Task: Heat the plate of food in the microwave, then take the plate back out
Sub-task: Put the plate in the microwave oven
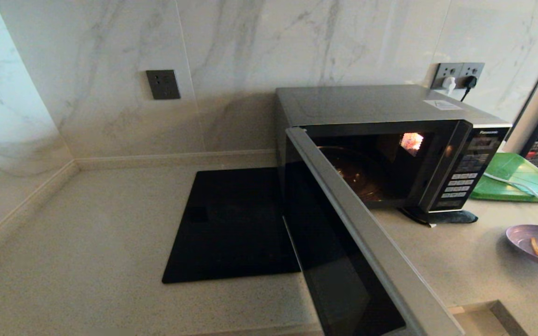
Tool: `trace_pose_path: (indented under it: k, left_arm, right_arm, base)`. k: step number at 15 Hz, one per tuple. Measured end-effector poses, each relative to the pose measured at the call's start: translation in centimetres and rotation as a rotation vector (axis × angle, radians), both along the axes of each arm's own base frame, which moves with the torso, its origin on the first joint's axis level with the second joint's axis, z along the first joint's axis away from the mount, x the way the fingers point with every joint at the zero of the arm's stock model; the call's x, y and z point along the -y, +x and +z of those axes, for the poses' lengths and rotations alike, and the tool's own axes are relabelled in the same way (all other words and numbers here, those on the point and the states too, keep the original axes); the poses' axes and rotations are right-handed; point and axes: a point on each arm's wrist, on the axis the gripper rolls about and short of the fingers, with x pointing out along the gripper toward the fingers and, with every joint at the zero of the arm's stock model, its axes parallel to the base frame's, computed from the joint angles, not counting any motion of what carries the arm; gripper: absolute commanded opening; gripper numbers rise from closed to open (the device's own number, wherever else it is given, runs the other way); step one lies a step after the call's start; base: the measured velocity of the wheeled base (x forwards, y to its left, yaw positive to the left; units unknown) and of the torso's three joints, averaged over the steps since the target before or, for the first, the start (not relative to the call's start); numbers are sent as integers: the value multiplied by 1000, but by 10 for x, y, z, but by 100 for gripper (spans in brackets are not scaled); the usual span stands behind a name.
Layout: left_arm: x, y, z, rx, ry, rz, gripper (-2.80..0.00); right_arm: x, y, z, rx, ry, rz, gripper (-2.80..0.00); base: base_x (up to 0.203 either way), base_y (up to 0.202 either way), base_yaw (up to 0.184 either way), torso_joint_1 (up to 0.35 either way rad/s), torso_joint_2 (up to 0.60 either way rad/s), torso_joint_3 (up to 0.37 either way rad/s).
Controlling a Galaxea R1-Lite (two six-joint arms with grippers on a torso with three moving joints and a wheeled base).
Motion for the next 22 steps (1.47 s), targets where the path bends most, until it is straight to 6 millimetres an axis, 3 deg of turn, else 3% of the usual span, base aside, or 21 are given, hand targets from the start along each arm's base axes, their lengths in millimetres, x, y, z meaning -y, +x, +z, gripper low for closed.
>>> trace_pose_path:
  k: [15,22]
  left_arm:
    - [0,0,0,0,0,0,-280]
    - [0,0,0,0,0,0,-280]
  right_arm:
    - [-13,-19,23,80,17,10,-280]
    - [-47,-46,51,185,67,94,-280]
  base:
    - [0,0,0,0,0,0]
    - [0,0,0,0,0,0]
